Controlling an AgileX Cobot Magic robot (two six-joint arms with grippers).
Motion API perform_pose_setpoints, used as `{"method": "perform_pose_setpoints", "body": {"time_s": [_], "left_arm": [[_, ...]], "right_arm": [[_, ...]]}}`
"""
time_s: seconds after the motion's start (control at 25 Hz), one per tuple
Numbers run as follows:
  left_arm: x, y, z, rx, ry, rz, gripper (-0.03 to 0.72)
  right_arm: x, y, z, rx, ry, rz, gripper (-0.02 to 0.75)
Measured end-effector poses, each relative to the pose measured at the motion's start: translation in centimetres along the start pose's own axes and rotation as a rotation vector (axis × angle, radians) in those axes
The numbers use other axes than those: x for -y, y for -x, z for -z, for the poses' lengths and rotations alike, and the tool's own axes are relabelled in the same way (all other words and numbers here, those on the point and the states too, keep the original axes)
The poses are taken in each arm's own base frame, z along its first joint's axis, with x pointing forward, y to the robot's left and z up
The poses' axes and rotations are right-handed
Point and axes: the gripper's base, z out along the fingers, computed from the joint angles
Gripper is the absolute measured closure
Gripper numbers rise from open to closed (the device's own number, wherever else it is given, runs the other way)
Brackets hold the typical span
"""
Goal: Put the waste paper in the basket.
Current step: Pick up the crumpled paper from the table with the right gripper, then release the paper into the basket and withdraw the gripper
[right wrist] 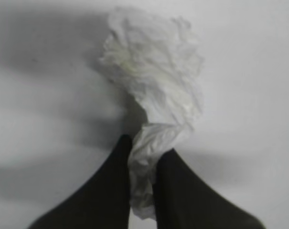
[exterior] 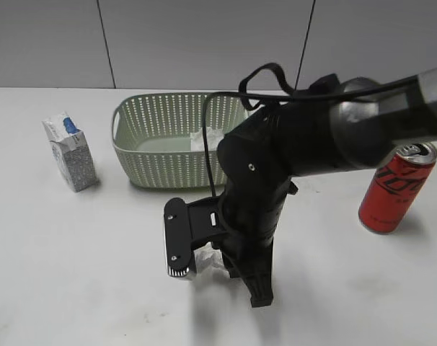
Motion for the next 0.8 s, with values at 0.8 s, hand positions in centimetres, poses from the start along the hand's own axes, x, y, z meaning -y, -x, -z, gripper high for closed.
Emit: {"method": "perform_pose_setpoints", "body": {"time_s": [0.8], "left_arm": [[0.0, 0.0, 0.0, 0.000, 0.000, 0.000, 0.100]], "right_arm": [[13.2, 3.8, 12.7, 0.641, -0.360, -0.835, 0.745]]}}
